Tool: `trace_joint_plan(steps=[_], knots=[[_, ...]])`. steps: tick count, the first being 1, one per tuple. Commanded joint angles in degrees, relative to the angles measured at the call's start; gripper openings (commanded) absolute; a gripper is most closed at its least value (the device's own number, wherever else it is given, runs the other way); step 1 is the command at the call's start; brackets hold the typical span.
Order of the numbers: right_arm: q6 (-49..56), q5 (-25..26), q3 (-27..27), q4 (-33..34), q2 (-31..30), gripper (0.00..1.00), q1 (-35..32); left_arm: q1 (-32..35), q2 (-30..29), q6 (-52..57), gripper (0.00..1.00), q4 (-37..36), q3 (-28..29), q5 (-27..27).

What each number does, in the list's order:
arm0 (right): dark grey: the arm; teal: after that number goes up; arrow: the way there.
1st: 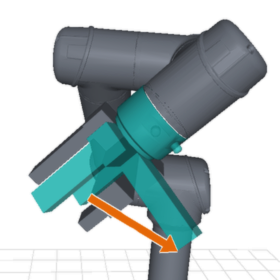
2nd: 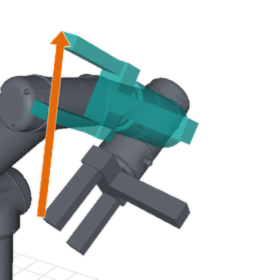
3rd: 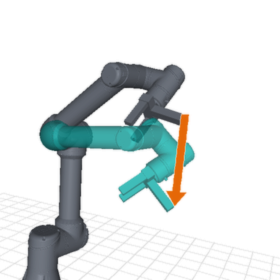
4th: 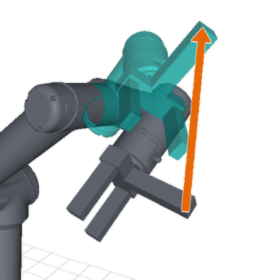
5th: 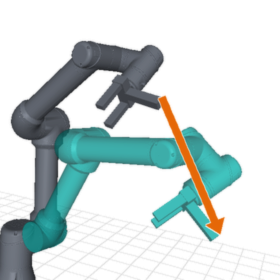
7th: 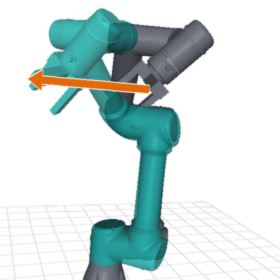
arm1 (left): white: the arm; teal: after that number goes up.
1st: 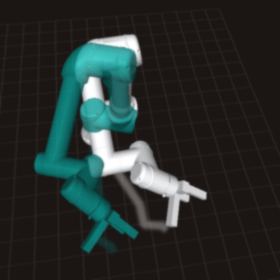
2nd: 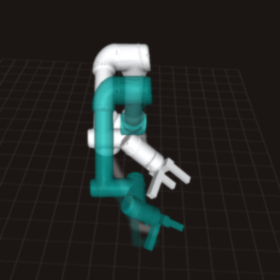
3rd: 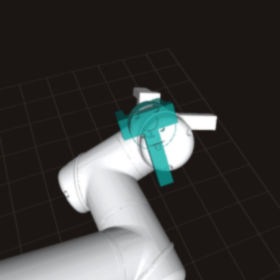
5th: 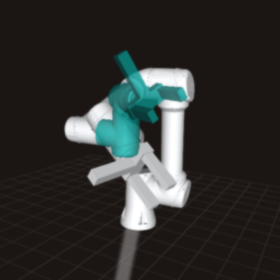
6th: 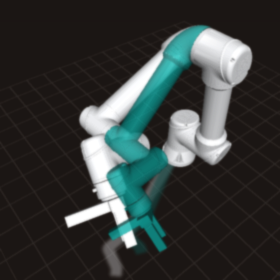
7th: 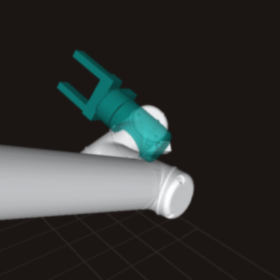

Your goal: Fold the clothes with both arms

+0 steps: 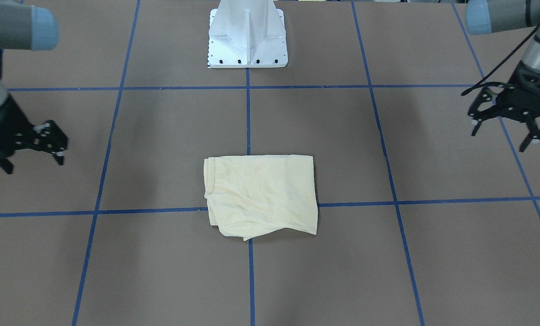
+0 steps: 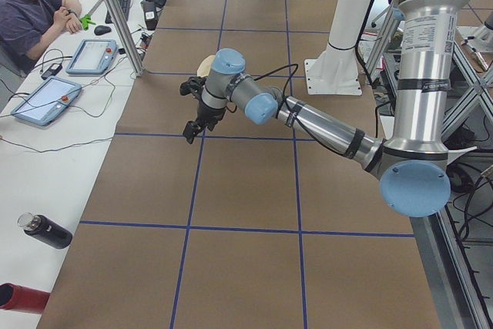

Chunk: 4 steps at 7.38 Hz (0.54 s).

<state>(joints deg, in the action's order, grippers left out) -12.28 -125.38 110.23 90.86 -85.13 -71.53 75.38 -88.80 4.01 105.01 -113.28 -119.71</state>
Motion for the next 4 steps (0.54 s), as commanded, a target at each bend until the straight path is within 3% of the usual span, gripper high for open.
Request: trace_joint_plan(steps=[1,3,4], knots=[[18.0,-5.5,-0.9,0.1,-13.2,1.00,-12.6,6.3,4.1,4.1,1.00,0.0,2.9,-2.6],[21.0,-6.5,-1.2,-1.0,-23.2,1.00,-20.0,12.0,5.1,4.2,1.00,0.6,10.8,-8.0],[22.4,-6.4,-3.3,-3.5,-24.3,1.00,-22.8,14.7,5.2,4.2,1.00,0.5,10.9,-9.9]])
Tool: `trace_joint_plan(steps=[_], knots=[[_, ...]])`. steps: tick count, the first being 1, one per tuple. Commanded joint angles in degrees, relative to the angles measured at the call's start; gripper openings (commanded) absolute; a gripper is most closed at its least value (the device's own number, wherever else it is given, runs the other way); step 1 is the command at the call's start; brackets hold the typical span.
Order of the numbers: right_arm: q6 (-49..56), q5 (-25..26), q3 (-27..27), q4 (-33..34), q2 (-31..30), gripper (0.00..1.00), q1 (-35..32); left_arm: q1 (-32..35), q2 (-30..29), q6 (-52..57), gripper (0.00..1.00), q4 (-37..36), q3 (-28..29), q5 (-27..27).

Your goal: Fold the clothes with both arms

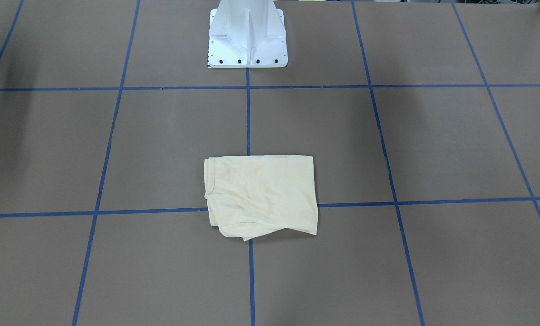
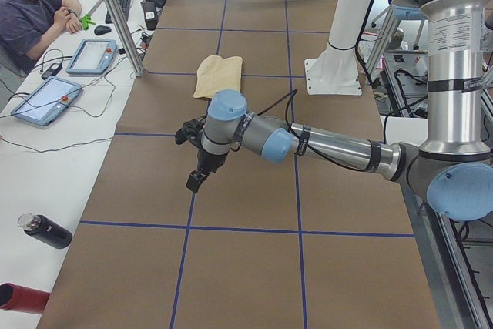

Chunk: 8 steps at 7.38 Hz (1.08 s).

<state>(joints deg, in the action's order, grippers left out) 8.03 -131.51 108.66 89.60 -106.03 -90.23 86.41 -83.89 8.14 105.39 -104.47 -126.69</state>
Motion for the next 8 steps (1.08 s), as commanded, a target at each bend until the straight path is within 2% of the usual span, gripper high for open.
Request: trace_joint_plan(steps=[1,2,3,5,7,8], knots=[[5.6,-0.8,-3.6,-4.1,-3.4,1.00,-6.7,4.1,0.3,0.1,1.00,-0.3,2.9,-2.9],[4.6,-0.8,-2.8,-3.6,-2.7,1.00,-7.1,4.5,1.5,0.0,1.00,-1.6,2.2,-4.0],[3.1,-0.6,-2.9,-3.4,-1.6,1.00,-6.5,5.1,1.6,0.1,1.00,-6.2,2.4,-7.2],[-7.0,0.6,-1.1,-3.8,-0.4,1.00,-0.1,5.7,5.7,5.3,1.00,-6.5,1.0,-7.6],[-6.9,0.7,0.0,-3.7,-0.6,1.00,0.3,6.2,6.9,5.6,1.00,-8.2,0.7,-7.4],[-5.7,0.6,-0.1,-3.7,-0.8,1.00,0.3,7.9,6.6,5.6,1.00,-12.4,0.7,-7.0]])
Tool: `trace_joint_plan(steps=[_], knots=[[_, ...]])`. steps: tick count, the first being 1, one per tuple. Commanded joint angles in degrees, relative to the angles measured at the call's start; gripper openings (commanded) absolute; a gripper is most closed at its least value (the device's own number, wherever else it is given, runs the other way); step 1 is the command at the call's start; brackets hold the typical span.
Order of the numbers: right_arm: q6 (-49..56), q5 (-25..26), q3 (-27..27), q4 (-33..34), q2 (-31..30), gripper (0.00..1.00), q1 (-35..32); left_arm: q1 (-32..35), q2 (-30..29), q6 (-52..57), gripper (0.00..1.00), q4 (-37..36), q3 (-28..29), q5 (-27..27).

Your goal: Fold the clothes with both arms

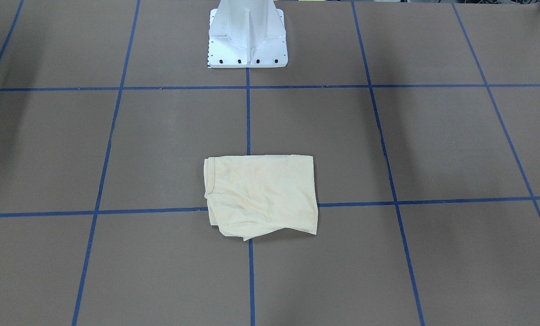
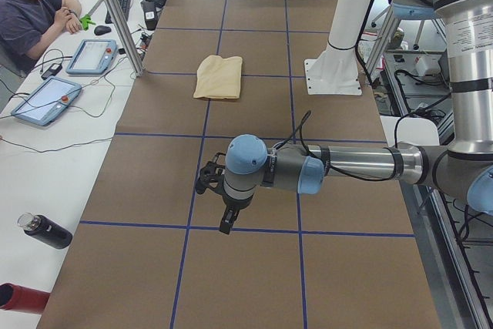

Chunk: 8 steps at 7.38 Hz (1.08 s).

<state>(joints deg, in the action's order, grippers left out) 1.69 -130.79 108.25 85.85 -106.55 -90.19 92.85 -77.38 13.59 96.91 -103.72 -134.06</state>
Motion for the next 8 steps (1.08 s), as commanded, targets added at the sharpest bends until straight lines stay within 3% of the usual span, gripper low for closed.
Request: trace_joint_plan(steps=[1,4,8], knots=[[1.2,0.0,0.1,-0.1,-0.5,1.00,0.3,6.4,0.3,0.2,1.00,-4.1,-0.6,0.5],[1.0,-0.3,-1.5,-0.2,-0.6,1.00,0.3,6.2,-0.1,0.1,1.00,-7.7,-0.9,0.5],[0.9,-0.7,-2.3,-0.2,-0.9,1.00,0.3,-0.7,-0.7,-5.4,1.00,-7.4,-1.2,-0.2]])
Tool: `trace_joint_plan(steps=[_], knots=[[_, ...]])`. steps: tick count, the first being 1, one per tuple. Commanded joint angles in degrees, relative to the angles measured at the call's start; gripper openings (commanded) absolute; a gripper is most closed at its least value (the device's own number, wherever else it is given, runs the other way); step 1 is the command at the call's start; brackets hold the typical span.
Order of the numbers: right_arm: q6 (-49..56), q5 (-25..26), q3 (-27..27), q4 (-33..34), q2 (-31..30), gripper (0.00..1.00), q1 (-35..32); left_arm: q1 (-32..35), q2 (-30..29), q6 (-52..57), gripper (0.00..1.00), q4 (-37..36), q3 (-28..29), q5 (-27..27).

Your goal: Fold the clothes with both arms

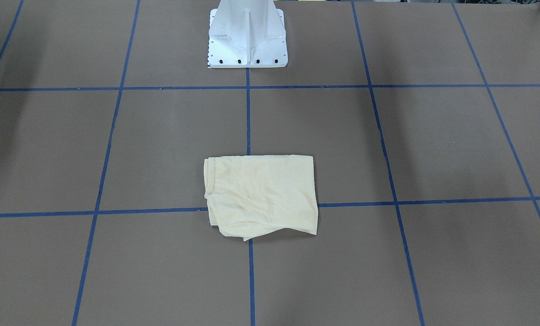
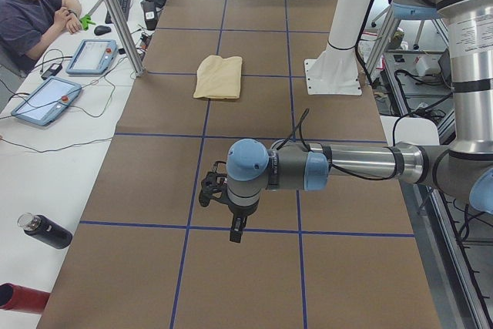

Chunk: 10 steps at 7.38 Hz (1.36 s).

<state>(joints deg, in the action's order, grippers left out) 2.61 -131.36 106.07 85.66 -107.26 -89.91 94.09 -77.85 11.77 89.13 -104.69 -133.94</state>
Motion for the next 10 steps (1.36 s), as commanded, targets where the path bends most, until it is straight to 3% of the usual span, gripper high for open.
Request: trace_joint_plan(steps=[1,10], knots=[[0.0,-0.1,-0.2,0.1,-0.2,1.00,0.0,-3.1,-0.4,-4.2,1.00,0.6,-0.4,-0.3],[0.0,-0.1,-0.3,0.1,-0.2,1.00,0.0,-3.1,-0.9,-3.6,1.00,6.0,0.3,0.0]])
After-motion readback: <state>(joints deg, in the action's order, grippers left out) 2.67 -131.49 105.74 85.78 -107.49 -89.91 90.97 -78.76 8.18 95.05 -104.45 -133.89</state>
